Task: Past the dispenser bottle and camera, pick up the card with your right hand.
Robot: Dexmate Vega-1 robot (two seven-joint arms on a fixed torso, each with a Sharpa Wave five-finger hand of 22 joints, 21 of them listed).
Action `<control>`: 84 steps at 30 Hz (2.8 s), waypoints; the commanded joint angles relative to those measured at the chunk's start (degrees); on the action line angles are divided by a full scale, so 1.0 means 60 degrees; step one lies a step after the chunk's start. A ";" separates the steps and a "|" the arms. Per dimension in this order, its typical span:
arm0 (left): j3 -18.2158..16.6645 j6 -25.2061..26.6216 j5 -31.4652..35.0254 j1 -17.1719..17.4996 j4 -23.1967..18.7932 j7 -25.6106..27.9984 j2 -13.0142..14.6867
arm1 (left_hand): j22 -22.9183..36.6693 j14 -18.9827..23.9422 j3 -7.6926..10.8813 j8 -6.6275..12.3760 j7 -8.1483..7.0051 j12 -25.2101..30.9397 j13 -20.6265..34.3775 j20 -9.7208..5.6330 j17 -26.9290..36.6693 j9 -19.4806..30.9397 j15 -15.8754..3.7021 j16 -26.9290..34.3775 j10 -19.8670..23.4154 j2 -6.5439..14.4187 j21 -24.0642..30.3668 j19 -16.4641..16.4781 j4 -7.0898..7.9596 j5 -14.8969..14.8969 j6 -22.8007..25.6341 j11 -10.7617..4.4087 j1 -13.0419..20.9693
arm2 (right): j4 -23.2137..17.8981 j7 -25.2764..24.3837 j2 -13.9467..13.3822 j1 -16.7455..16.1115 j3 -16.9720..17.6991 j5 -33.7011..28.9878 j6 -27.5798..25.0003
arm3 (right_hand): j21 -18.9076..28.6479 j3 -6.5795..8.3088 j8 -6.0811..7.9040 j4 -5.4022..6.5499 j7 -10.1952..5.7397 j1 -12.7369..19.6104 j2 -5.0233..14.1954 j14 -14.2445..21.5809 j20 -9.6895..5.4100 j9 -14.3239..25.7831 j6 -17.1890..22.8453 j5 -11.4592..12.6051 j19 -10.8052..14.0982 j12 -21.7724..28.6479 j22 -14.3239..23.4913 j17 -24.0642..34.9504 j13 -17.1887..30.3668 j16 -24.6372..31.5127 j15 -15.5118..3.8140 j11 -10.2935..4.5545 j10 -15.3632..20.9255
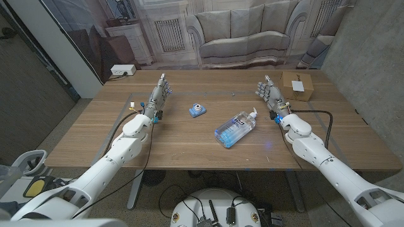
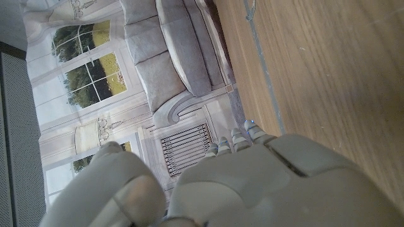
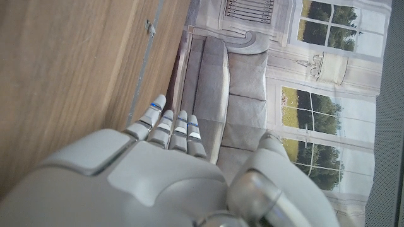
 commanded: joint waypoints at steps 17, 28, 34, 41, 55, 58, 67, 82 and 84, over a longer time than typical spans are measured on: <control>-0.0168 0.0112 -0.0160 0.0322 -0.0646 0.0064 0.0270 | 0.0021 -0.0150 0.0008 0.0139 0.0020 0.0157 0.0007 -0.0566 0.0034 0.0021 0.0009 0.0118 0.0063 0.0098 -0.0006 -0.0697 0.0015 0.0077 0.0107 -0.0004 0.0174 | -0.0658 -0.0258 -0.0111 -0.0288 0.0035 -0.0063 -0.0008 | -0.0047 0.0053 0.0053 -0.0020 -0.0040 0.0110 0.0002 0.0130 -0.0288 0.0013 0.0102 0.0048 0.0117 0.0031 0.0044 0.0010 0.0020 0.0051 -0.0062 -0.0020 0.0118; -0.0218 -0.0068 -0.0216 0.0409 -0.0621 0.0138 0.0151 | 0.0022 0.0102 0.0006 0.0227 0.0029 0.0254 0.0003 -0.0483 0.0027 0.0018 0.0020 0.0191 0.0313 0.0192 -0.0022 -0.0483 -0.0026 0.0092 0.0375 0.0051 0.0262 | -0.0502 -0.0036 -0.0156 -0.0195 0.0044 -0.0055 0.0097 | -0.0087 0.0052 0.0054 -0.0032 -0.0074 0.0116 0.0016 0.0175 -0.0286 0.0015 0.0129 0.0053 0.0147 0.0030 0.0047 0.0010 0.0022 0.0054 -0.0062 -0.0045 0.0150; -0.0245 -0.0151 -0.0374 0.0298 -0.0450 0.0063 -0.0045 | 0.0022 0.0284 -0.0002 0.0295 0.0100 0.0323 0.0002 -0.0555 0.0021 0.0018 0.0030 0.0226 0.0534 0.0236 -0.0023 -0.0309 -0.0059 0.0099 0.0616 0.0053 0.0325 | -0.0401 0.0039 -0.0231 -0.0111 0.0119 -0.0028 0.0114 | -0.0106 0.0053 0.0062 -0.0039 -0.0090 0.0121 0.0026 0.0193 -0.0277 0.0015 0.0161 0.0055 0.0171 0.0036 0.0049 0.0010 0.0024 0.0053 -0.0084 -0.0036 0.0184; -0.0108 0.0001 -0.0176 0.0094 -0.0497 0.0082 0.0003 | 0.0021 0.0329 -0.0006 0.0316 0.0112 0.0337 0.0000 -0.0545 0.0017 0.0017 0.0032 0.0215 0.0612 0.0267 -0.0052 -0.0259 -0.0082 0.0103 0.0731 0.0073 0.0370 | -0.0339 0.0122 -0.0252 -0.0136 0.0213 0.0020 0.0301 | -0.0124 0.0057 0.0061 -0.0049 -0.0093 0.0132 0.0040 0.0225 -0.0272 0.0016 0.0172 0.0057 0.0196 0.0038 0.0051 0.0010 0.0025 0.0057 -0.0089 -0.0028 0.0208; -0.0001 0.0348 0.0177 0.0051 -0.0836 0.0358 0.0282 | 0.0022 0.0367 -0.0010 0.0310 0.0138 0.0336 -0.0001 -0.0509 0.0016 0.0017 0.0054 0.0199 0.0667 0.0310 -0.0095 -0.0225 -0.0106 0.0105 0.0791 0.0045 0.0423 | -0.0263 0.0209 -0.0215 -0.0174 0.0209 -0.0013 0.0518 | -0.0163 0.0058 0.0058 -0.0067 -0.0101 0.0145 0.0053 0.0262 -0.0266 0.0017 0.0189 0.0056 0.0236 0.0036 0.0054 0.0010 0.0028 0.0055 -0.0111 -0.0020 0.0239; 0.0009 0.0401 0.0201 0.0061 -0.0892 0.0363 0.0330 | 0.0022 0.0389 -0.0010 0.0306 0.0139 0.0332 -0.0002 -0.0496 0.0016 0.0017 0.0053 0.0201 0.0673 0.0322 -0.0108 -0.0218 -0.0112 0.0105 0.0802 0.0070 0.0437 | -0.0337 0.0193 -0.0246 -0.0224 0.0229 -0.0008 0.0524 | -0.0172 0.0057 0.0060 -0.0072 -0.0101 0.0147 0.0055 0.0272 -0.0264 0.0018 0.0200 0.0056 0.0245 0.0034 0.0055 0.0010 0.0029 0.0056 -0.0114 -0.0033 0.0240; 0.0021 0.0481 0.0259 0.0099 -0.0994 0.0407 0.0414 | 0.0024 0.0421 -0.0013 0.0300 0.0132 0.0325 -0.0002 -0.0471 0.0017 0.0017 0.0065 0.0192 0.0698 0.0355 -0.0144 -0.0204 -0.0126 0.0105 0.0840 0.0071 0.0472 | -0.0684 0.0020 -0.0420 -0.0445 0.0313 -0.0108 0.0557 | -0.0203 0.0056 0.0063 -0.0087 -0.0116 0.0156 0.0061 0.0299 -0.0260 0.0019 0.0227 0.0054 0.0282 0.0041 0.0057 0.0010 0.0030 0.0053 -0.0109 -0.0031 0.0288; 0.0028 0.0401 0.0329 0.0182 -0.1029 0.0535 0.0373 | 0.0027 0.0630 -0.0041 0.0319 0.0089 0.0350 -0.0005 -0.0562 0.0015 0.0017 0.0017 0.0214 0.0894 0.0425 -0.0194 -0.0002 -0.0167 0.0096 0.1053 0.0030 0.0566 | -0.1169 -0.0249 -0.0669 -0.0880 0.0552 -0.0124 0.0630 | -0.0235 0.0076 0.0088 -0.0147 -0.0137 0.0230 0.0089 0.0450 -0.0266 0.0022 0.0338 0.0057 0.0439 0.0059 0.0061 0.0004 0.0033 0.0080 -0.0165 -0.0078 0.0394; 0.0003 0.0351 0.0274 0.0199 -0.1009 0.0495 0.0348 | 0.0027 0.0658 -0.0049 0.0317 0.0086 0.0362 -0.0006 -0.0579 0.0013 0.0016 -0.0025 0.0211 0.0955 0.0429 -0.0204 0.0032 -0.0177 0.0094 0.1081 -0.0053 0.0583 | -0.1196 -0.0242 -0.0711 -0.0920 0.0568 -0.0146 0.0656 | -0.0238 0.0079 0.0104 -0.0155 -0.0140 0.0239 0.0097 0.0527 -0.0261 0.0022 0.0393 0.0056 0.0486 0.0068 0.0062 0.0005 0.0034 0.0102 -0.0178 -0.0082 0.0433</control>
